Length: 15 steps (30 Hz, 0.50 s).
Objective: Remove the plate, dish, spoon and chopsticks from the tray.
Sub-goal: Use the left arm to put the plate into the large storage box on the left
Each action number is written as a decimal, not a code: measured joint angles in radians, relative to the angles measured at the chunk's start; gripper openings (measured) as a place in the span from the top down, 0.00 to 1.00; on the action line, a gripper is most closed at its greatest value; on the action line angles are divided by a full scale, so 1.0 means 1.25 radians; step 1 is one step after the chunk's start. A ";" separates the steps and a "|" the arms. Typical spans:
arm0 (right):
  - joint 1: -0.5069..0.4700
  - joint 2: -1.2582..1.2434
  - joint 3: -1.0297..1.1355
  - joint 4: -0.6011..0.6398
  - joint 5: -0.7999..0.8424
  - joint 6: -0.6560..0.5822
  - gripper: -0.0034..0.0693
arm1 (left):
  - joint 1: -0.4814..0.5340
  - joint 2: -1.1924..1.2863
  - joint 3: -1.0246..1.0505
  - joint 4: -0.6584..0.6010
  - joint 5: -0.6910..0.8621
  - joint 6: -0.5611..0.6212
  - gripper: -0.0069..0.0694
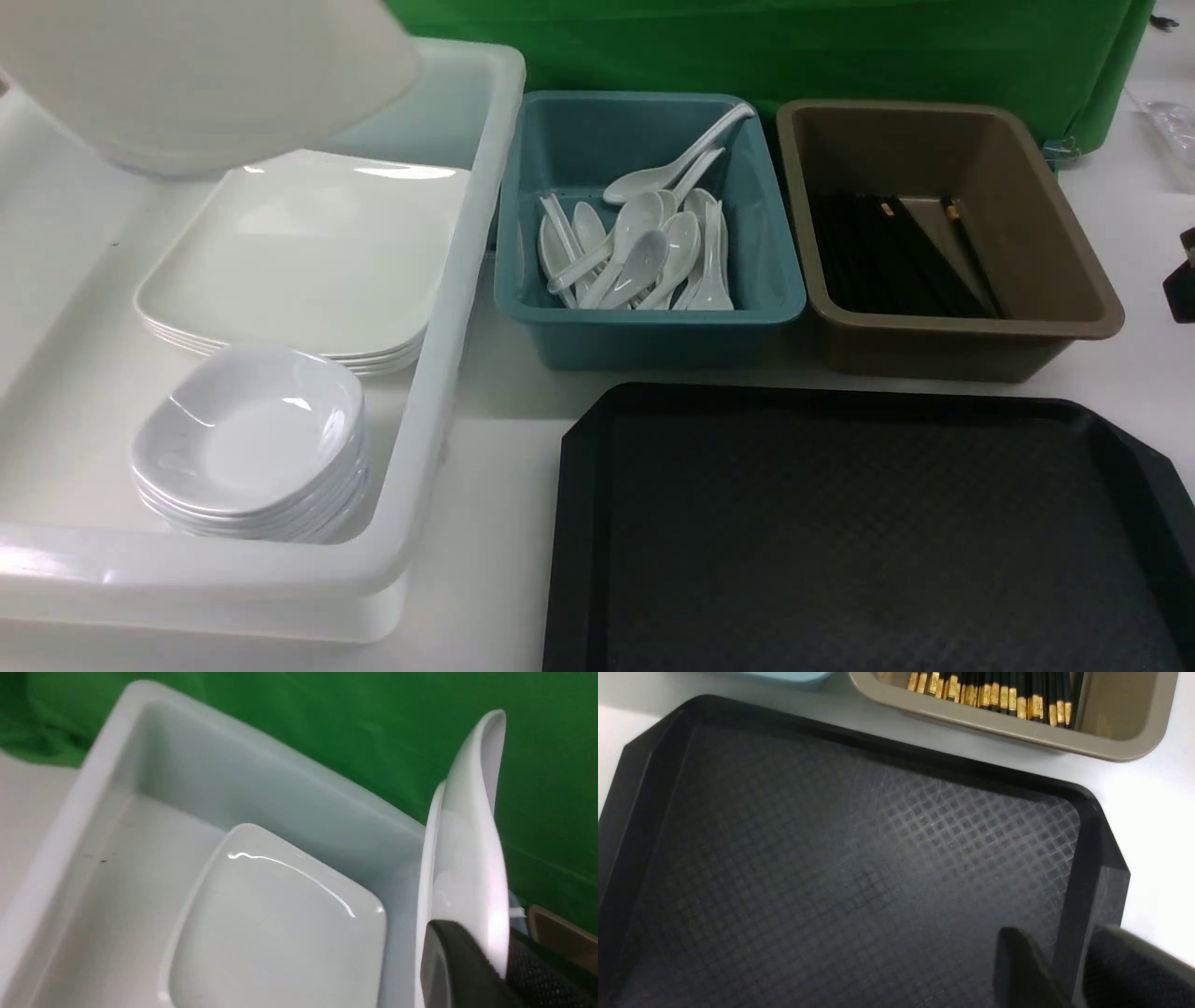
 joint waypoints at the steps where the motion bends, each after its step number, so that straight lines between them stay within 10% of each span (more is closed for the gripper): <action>1: 0.000 0.000 0.000 0.000 -0.001 0.000 0.62 | 0.011 0.000 0.025 -0.004 -0.013 0.007 0.87; 15: 0.000 0.000 0.000 0.000 -0.003 0.000 0.62 | -0.086 0.006 0.448 -0.205 -0.466 0.138 0.87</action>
